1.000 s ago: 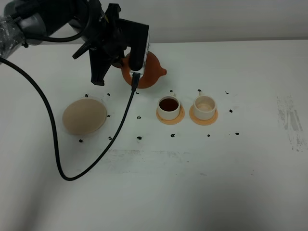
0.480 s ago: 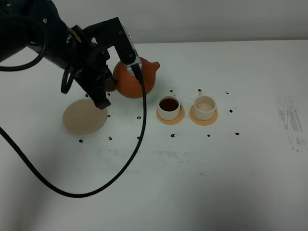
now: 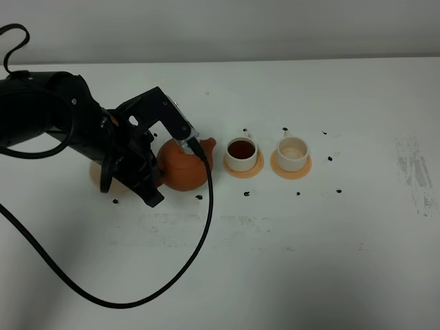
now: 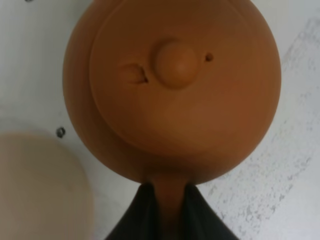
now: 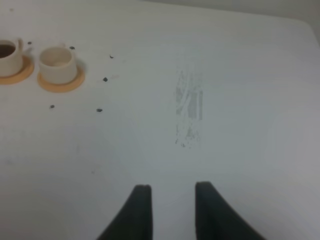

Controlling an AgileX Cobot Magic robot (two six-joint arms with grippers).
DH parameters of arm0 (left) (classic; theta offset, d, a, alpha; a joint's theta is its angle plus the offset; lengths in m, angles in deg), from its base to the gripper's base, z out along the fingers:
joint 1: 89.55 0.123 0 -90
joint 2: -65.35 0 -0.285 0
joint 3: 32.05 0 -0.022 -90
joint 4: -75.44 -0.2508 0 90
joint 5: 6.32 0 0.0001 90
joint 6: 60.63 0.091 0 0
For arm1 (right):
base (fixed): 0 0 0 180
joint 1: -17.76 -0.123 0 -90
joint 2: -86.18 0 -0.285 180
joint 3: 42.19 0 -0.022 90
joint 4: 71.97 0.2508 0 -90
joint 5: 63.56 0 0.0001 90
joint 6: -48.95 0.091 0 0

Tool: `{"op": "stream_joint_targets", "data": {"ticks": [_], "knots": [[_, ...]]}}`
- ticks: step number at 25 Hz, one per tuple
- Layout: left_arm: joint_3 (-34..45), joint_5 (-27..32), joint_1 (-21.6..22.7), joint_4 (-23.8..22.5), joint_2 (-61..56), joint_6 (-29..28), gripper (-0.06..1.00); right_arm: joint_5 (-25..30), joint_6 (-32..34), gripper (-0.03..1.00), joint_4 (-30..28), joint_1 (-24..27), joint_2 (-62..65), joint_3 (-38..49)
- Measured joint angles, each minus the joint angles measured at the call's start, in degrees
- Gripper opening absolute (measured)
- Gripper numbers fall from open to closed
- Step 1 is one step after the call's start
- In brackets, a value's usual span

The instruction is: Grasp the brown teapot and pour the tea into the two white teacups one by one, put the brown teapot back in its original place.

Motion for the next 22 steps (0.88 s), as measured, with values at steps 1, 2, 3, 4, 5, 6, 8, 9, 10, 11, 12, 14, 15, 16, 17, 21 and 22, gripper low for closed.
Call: {"op": "stream_joint_targets", "data": {"ticks": [1, 2, 3, 4, 5, 6, 8, 9, 10, 11, 12, 14, 15, 16, 17, 21, 22], "knots": [[0.46, -0.33, 0.00, 0.00, 0.31, -0.06, 0.13, 0.00, 0.00, 0.23, 0.00, 0.00, 0.00, 0.00], [0.55, -0.46, 0.00, 0.00, 0.81, -0.13, 0.13, 0.00, 0.00, 0.23, 0.00, 0.00, 0.00, 0.00], [0.66, -0.65, 0.00, 0.12, 1.47, -0.35, 0.13, 0.00, 0.00, 0.23, 0.00, 0.00, 0.00, 0.00], [0.73, -0.72, 0.00, 0.26, 2.06, -0.60, 0.13, 0.00, 0.00, 0.23, 0.00, 0.00, 0.00, 0.00], [0.79, -0.72, 0.00, 0.36, 2.84, -0.71, 0.13, 0.00, 0.00, 0.23, 0.00, 0.00, 0.00, 0.00], [0.84, -0.72, 0.00, 0.52, 3.62, -0.78, 0.13, 0.00, 0.00, 0.23, 0.00, 0.00, 0.00, 0.00], [0.84, -0.72, 0.00, 0.84, 4.89, -0.94, 0.13, 0.00, 0.00, 0.23, 0.00, 0.00, 0.00, 0.00], [0.84, -0.72, 0.00, 0.97, 5.46, -0.94, 0.13, 0.00, 0.00, 0.23, 0.00, 0.00, 0.00, 0.00], [0.84, -0.72, 0.00, 1.04, 5.86, -0.94, 0.13, 0.00, 0.00, 0.23, 0.00, 0.00, 0.00, 0.00], [0.84, -0.72, 0.00, 1.09, 6.08, -0.94, 0.13, 0.00, 0.00, 0.23, 0.00, 0.00, 0.00, 0.00], [0.84, -0.72, 0.00, 1.09, 6.28, -0.94, 0.13, 0.00, 0.00, 0.23, 0.00, 0.00, 0.00, 0.00], [0.84, -0.72, 0.00, 1.16, 6.29, -0.94, 0.13, 0.00, 0.00, 0.23, 0.00, 0.00, 0.00, 0.00], [0.84, -0.72, -0.11, 1.18, 6.02, -0.94, 0.13, 0.00, 0.00, 0.23, 0.00, 0.00, 0.00, 0.00], [0.84, -0.72, -0.36, 1.18, 5.59, -0.67, 0.13, 0.00, 0.00, 0.23, 0.00, 0.00, 0.00, 0.00], [0.84, -0.72, -0.69, 1.18, 4.89, -0.23, 0.13, 0.00, 0.00, 0.23, 0.00, 0.00, 0.00, 0.00], [-2.31, 1.09, -1.57, 1.00, 2.82, 2.33, 0.13, 0.00, 0.00, 0.23, 0.00, 0.00, 0.00, 0.00], [-3.75, 1.70, -1.63, 0.59, 2.82, 2.46, 0.13, 0.00, 0.00, 0.23, 0.00, 0.00, 0.00, 0.00]]}}
